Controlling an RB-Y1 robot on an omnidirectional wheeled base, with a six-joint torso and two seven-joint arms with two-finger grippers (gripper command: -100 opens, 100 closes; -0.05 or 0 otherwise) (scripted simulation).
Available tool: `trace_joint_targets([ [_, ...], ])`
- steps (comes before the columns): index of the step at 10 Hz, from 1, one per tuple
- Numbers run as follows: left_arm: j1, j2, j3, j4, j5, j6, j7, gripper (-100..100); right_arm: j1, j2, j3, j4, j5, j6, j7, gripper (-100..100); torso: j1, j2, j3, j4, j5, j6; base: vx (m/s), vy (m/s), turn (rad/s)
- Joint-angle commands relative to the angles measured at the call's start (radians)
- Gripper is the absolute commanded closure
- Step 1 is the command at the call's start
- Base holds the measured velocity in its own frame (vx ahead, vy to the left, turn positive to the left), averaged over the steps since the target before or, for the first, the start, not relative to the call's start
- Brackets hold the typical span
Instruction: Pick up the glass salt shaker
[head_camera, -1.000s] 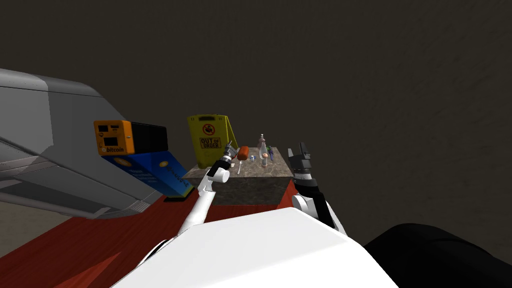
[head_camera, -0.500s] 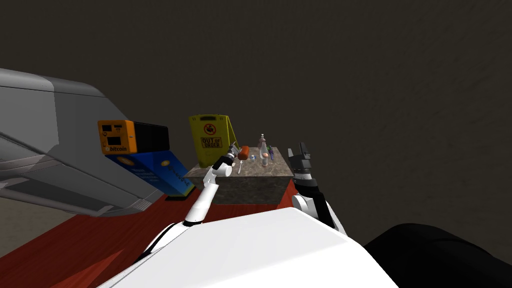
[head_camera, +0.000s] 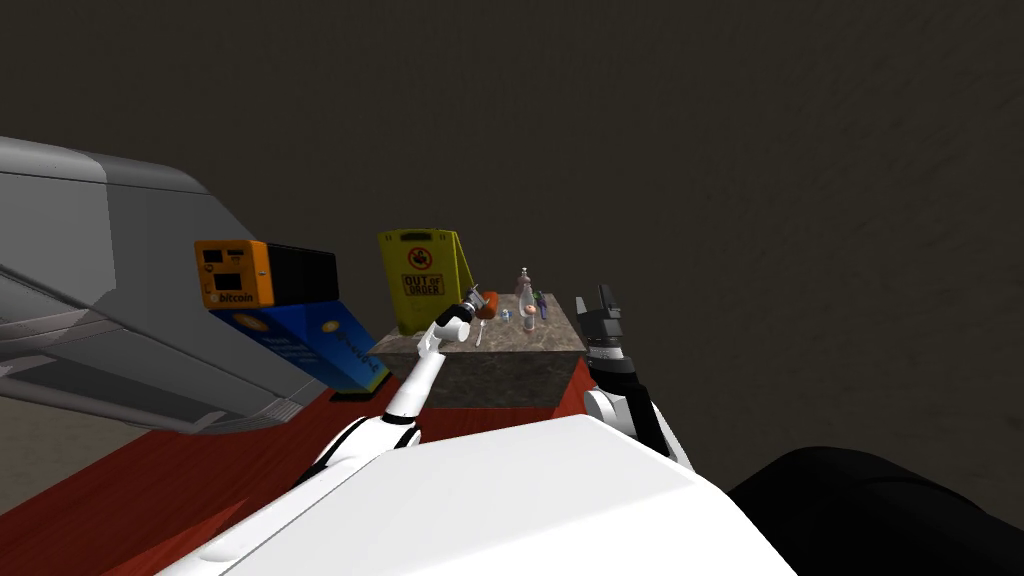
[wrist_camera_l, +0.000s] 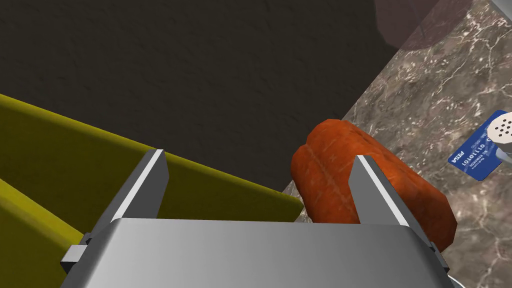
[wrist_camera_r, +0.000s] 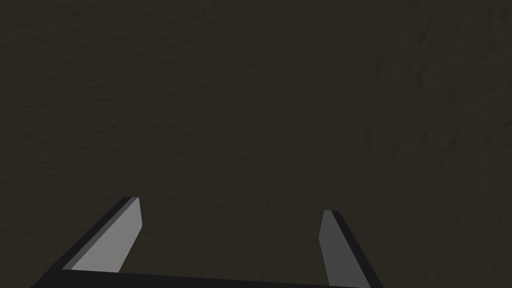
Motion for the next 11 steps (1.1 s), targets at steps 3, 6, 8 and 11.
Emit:
trace_joint_targets([
  [3,-0.081,-0.005,0.000,0.107,0.016,0.072,0.048,-100,0.000,0.000,0.000,0.000,0.000,0.000,0.000,0,0.000,0.000,0.000,0.000,0.000,0.000,-0.011,0.000,-0.020],
  [6,-0.170,-0.016,-0.001,0.206,0.035,0.146,0.105,-100,0.000,0.000,0.000,0.000,0.000,0.000,0.000,0,0.000,0.000,0.000,0.000,0.000,0.000,-0.006,0.001,-0.036],
  [8,-0.216,-0.023,0.000,0.273,0.043,0.181,0.133,-100,0.000,0.000,0.000,0.000,0.000,0.000,0.000,0,0.000,0.000,0.000,0.000,0.000,0.000,-0.001,0.000,-0.039],
  [11,-0.257,-0.030,0.001,0.353,0.050,0.213,0.161,-100,0.000,0.000,0.000,0.000,0.000,0.000,0.000,0,0.000,-0.001,0.000,0.000,0.000,-0.001,0.001,0.000,-0.029],
])
